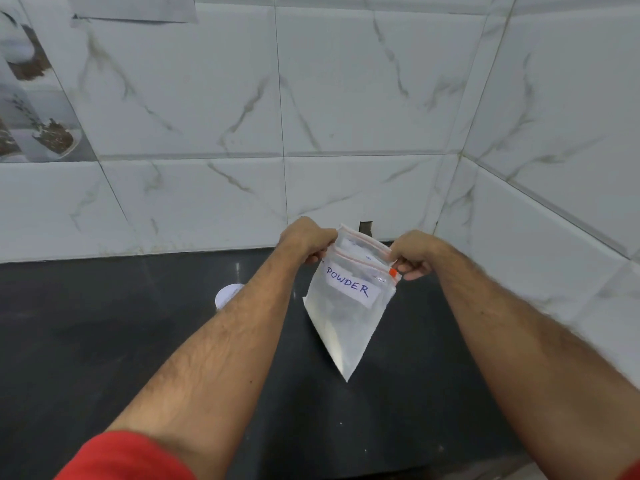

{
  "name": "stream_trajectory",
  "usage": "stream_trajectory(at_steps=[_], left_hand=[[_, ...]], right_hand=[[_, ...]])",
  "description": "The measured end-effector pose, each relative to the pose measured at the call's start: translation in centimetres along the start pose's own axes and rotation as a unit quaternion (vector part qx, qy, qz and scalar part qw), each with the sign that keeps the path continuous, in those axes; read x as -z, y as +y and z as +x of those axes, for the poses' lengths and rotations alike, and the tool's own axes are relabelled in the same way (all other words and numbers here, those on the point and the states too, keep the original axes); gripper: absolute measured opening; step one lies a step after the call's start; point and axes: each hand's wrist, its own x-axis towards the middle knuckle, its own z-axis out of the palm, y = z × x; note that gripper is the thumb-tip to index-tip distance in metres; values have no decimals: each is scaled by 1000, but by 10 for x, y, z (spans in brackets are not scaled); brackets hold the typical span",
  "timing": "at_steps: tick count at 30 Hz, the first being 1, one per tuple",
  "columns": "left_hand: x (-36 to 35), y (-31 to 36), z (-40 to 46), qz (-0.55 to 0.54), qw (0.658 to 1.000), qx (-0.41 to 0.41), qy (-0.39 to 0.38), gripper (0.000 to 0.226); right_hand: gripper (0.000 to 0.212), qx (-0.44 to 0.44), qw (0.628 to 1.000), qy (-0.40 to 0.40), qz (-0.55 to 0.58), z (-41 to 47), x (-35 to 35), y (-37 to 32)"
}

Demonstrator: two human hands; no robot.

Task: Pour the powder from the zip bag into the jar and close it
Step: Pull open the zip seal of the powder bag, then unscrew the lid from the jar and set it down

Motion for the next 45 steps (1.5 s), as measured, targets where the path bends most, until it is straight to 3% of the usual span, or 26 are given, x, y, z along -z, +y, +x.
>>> stream_trajectory(at_steps=[4,8,12,18,23,29,36,39,41,45], left_hand=[[-28,-9,4,-12,1000,-4,1,47],[-34,-40,4,58,998,9,16,54],[-26,-67,1,115,992,16,48,43],[-4,-98,0,114,988,-13,105,17],[22,-123,-9,103,984,-55,131,11],[68,-170,-25,90,978,-14,189,37],[78,-216,-31,46,992,55,102,82],[74,-222,-26,34,994,57,84,89],[71,-224,-24,21,995,61,75,89],[67,-228,-21,12,995,65,71,91]], right_hand=[[8,-21,999,21,-20,11,-9,36],[11,-32,999,25,-25,21,-8,63],[10,-28,997,70,1,36,0,74],[15,88,982,168,-20,36,-14,52],[29,197,979,48,-5,7,-70,-5],[31,241,966,-90,-4,-3,-162,-44],[90,218,960,-174,-23,-1,-248,-52],[108,201,959,-201,-1,3,-265,-53],[111,200,958,-205,4,4,-274,-53],[91,211,954,-208,53,4,-289,-51]])
